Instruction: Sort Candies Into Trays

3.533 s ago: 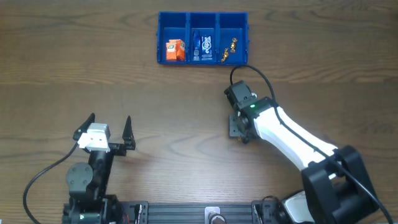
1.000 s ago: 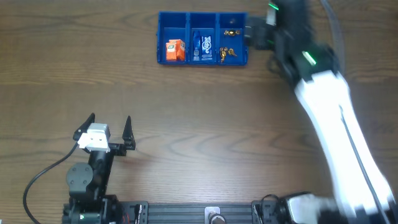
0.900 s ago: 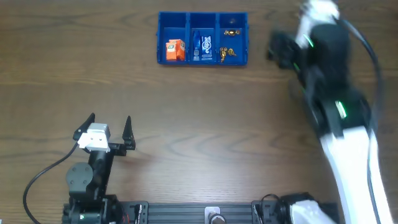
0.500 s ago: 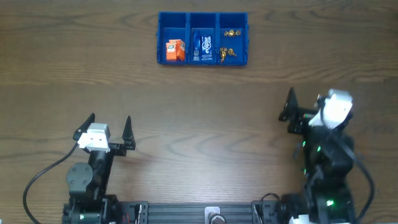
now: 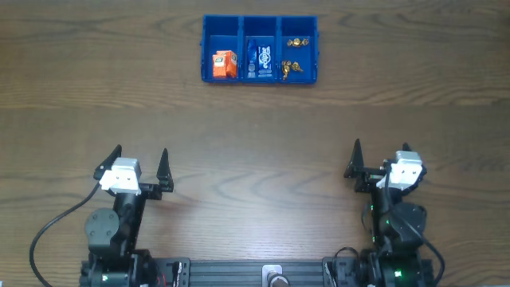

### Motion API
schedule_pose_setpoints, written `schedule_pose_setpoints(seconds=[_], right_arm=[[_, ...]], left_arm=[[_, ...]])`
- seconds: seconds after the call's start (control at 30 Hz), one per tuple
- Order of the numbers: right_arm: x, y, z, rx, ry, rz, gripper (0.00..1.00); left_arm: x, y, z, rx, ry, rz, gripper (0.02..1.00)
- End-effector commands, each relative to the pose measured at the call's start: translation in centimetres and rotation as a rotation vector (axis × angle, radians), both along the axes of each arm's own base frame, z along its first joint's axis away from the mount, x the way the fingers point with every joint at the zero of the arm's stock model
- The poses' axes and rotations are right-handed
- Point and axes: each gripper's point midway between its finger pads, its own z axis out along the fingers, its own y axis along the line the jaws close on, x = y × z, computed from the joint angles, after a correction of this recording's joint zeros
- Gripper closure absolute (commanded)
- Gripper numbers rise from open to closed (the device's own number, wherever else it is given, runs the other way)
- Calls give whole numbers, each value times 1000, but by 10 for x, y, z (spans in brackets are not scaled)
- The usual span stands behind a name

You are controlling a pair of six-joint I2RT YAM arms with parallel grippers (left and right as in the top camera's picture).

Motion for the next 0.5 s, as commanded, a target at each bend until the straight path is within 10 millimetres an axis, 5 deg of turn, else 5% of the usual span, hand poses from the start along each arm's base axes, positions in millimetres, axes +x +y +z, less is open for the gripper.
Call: schedule_pose_setpoints(seconds=[0.03, 0.5], right_arm=[[-1, 6, -16, -73, -5, 42, 3], [-2, 12, -9, -162, -31, 82, 3]], left_arm=[[-1, -3, -16, 5, 45, -19, 20], [-1, -3, -16, 5, 45, -19, 20]])
